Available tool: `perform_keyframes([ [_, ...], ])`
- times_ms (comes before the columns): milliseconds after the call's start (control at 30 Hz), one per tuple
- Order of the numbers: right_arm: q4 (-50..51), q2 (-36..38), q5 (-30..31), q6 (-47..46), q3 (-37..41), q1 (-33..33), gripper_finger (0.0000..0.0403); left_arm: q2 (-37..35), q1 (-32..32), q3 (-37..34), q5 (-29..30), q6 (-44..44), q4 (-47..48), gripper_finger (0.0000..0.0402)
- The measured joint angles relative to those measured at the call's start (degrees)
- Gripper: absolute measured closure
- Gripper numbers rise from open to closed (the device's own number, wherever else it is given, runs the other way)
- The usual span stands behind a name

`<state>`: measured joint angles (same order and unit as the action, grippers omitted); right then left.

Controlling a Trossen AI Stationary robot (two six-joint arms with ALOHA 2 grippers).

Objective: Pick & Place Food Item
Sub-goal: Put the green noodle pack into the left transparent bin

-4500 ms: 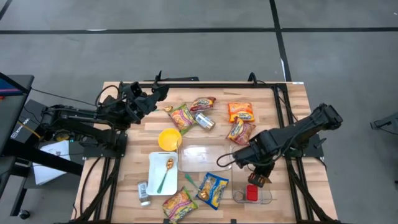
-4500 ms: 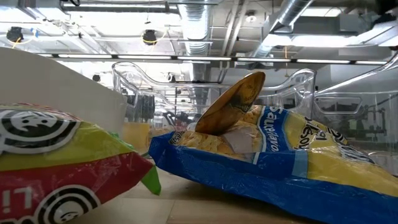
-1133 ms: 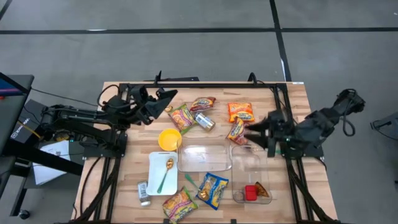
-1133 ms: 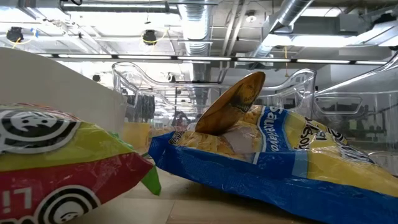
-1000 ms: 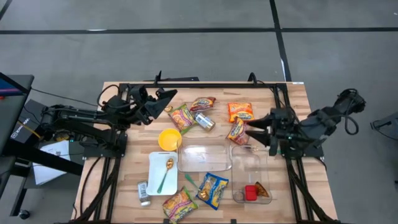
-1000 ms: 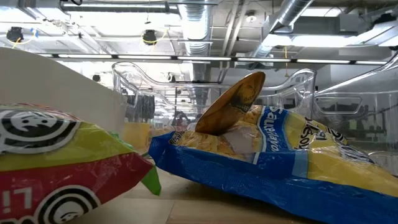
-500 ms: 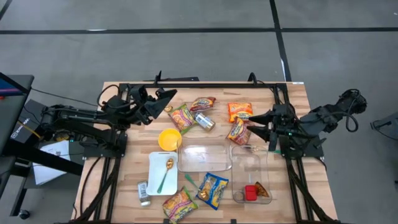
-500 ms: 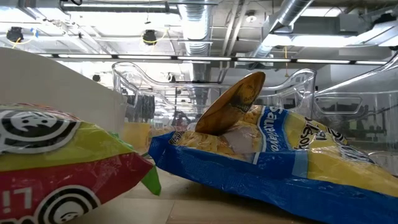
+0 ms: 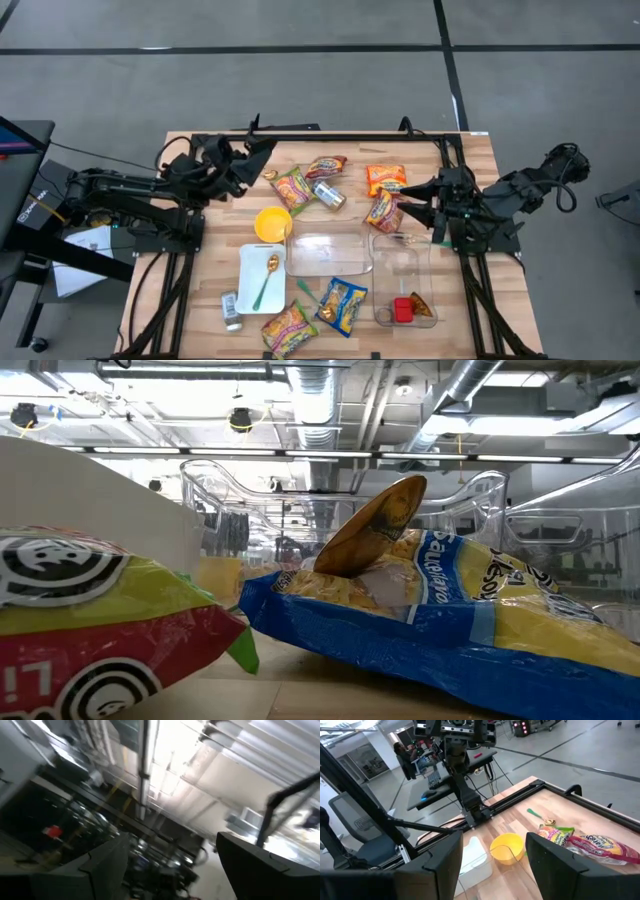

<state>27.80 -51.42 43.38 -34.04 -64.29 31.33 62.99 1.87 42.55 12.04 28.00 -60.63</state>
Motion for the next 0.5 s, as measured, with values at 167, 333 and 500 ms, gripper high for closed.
perform_keyframes([
  [167, -0.03, 0.00, -0.02, 0.00, 0.00, 0.00, 0.0192, -0.24, 0.68, 4.54, 3.38, -6.55, 4.40, 0.0108],
  [333, -0.03, 0.00, -0.02, 0.00, 0.00, 0.00, 0.0192, -0.22, 2.75, 13.89, 7.36, -10.11, 25.28, 0.0108],
  [500, -0.03, 0.01, -0.02, 0.00, 0.00, 0.00, 0.0192, 0.53, 5.16, 24.89, 10.32, -14.07, 52.00, 0.0108],
])
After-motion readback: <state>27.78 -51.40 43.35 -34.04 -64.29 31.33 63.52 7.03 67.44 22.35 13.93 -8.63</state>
